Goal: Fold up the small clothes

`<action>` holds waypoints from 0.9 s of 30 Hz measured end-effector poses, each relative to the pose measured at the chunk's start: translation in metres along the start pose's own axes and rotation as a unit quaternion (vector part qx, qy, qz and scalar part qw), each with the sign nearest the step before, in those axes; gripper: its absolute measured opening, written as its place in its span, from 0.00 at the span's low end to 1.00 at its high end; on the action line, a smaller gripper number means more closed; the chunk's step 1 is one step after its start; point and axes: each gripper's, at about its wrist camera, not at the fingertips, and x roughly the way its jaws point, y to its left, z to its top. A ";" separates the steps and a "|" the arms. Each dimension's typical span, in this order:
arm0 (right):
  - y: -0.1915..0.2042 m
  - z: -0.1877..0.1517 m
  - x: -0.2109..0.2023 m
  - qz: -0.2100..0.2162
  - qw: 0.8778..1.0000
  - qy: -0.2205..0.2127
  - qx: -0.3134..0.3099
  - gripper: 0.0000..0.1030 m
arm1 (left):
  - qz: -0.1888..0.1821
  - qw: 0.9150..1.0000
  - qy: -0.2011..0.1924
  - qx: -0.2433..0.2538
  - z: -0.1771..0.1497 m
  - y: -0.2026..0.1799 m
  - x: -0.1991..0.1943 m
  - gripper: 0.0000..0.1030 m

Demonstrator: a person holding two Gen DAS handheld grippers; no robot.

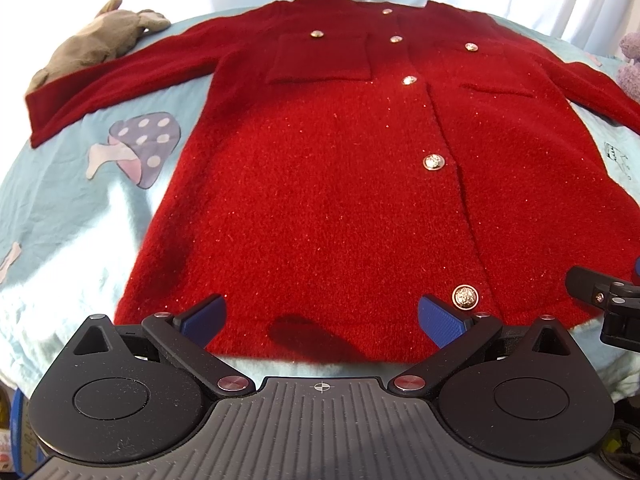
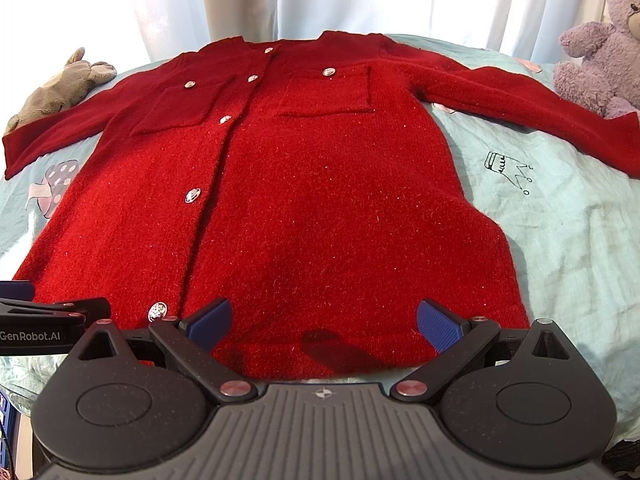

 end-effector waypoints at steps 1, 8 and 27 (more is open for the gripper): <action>0.000 0.001 0.001 0.000 1.000 0.001 0.001 0.96 | 0.000 1.000 0.000 0.000 0.000 0.000 0.000 1.00; 0.000 0.003 0.005 0.000 1.000 0.010 0.002 0.96 | -0.001 1.000 0.008 -0.001 0.003 0.000 0.004 1.00; -0.023 0.037 0.033 0.022 0.998 0.016 0.052 0.96 | 0.011 0.999 0.023 -0.029 0.035 0.009 0.024 1.00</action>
